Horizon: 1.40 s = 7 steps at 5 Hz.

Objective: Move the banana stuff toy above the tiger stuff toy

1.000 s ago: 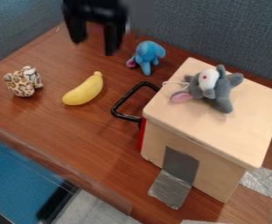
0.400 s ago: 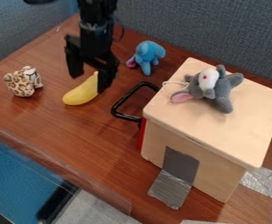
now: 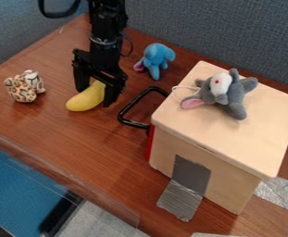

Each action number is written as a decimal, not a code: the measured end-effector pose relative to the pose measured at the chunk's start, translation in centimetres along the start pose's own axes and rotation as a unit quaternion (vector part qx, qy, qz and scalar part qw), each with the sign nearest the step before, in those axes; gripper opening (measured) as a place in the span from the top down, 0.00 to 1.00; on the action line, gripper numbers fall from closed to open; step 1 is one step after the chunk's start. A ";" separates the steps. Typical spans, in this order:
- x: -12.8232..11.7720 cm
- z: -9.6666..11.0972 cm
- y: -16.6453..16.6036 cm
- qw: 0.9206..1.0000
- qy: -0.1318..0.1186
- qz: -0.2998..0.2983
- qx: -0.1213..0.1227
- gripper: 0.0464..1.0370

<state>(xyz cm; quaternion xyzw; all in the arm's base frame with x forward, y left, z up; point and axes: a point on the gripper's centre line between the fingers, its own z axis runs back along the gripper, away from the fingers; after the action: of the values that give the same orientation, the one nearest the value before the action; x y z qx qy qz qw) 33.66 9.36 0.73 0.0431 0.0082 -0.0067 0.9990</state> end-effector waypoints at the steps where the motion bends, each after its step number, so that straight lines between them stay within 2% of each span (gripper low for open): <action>1: 0.1 -0.4 -0.1 1.000 0.009 0.003 -0.006 0.38; 2: 0.1 -0.2 -0.2 1.000 0.014 0.000 -0.005 0.51; 3: 1.1 0.9 1.0 1.000 0.003 0.005 0.001 0.51; 4: 2.4 2.8 4.3 0.999 -0.028 0.043 0.005 0.51; 7: 3.2 0.4 9.8 0.997 -0.011 0.077 0.000 0.51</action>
<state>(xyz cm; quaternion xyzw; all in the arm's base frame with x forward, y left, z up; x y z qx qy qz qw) 36.99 19.05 1.87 0.0439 -0.0065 0.0695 0.9966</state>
